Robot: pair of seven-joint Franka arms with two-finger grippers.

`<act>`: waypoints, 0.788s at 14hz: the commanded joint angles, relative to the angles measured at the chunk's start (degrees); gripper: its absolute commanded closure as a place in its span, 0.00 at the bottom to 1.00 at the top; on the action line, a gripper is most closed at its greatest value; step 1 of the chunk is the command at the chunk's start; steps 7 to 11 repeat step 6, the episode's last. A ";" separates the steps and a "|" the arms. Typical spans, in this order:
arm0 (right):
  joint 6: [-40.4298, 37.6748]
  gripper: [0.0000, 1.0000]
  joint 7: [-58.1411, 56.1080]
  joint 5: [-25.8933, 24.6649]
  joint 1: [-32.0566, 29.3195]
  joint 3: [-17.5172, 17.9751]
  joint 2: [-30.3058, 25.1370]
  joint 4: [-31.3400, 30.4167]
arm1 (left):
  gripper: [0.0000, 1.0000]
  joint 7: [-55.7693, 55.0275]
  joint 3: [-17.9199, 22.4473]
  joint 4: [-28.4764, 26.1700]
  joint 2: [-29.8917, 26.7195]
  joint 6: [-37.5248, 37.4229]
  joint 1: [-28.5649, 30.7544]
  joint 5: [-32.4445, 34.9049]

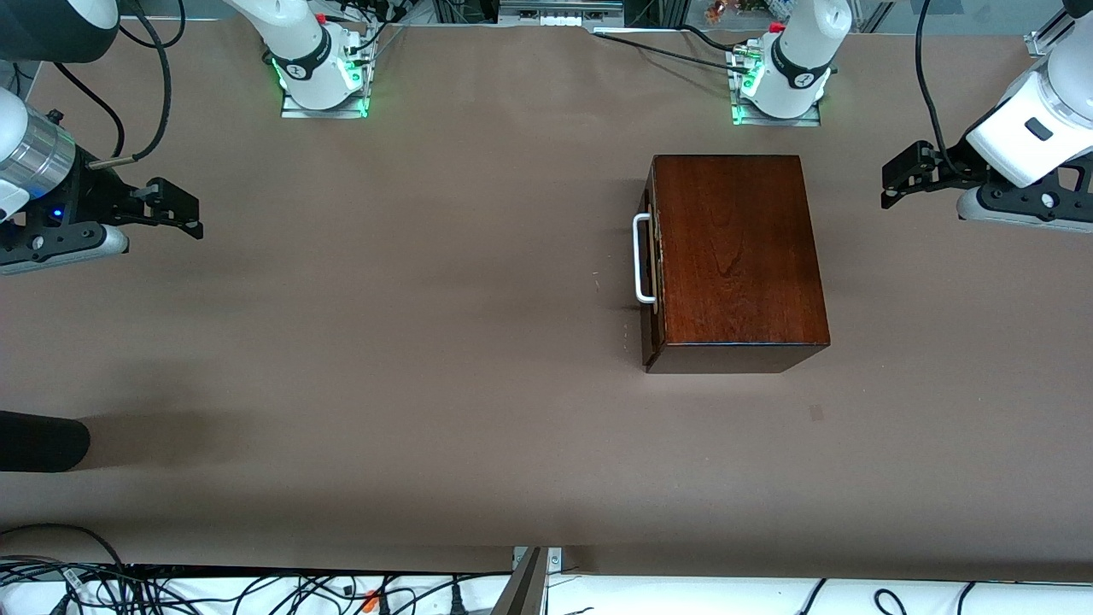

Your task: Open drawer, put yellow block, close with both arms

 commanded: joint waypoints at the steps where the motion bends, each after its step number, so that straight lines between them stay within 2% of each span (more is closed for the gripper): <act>1: -0.41 0.00 -0.14 0.10 -0.63 0.18 0.25 0.88 | 0.00 0.16 0.11 -1.41 -1.22 0.92 -0.10 0.85; 11: -0.41 0.00 -0.14 0.19 -0.63 0.01 0.33 0.88 | 0.00 -0.02 0.02 -0.88 -0.86 0.84 -0.10 1.03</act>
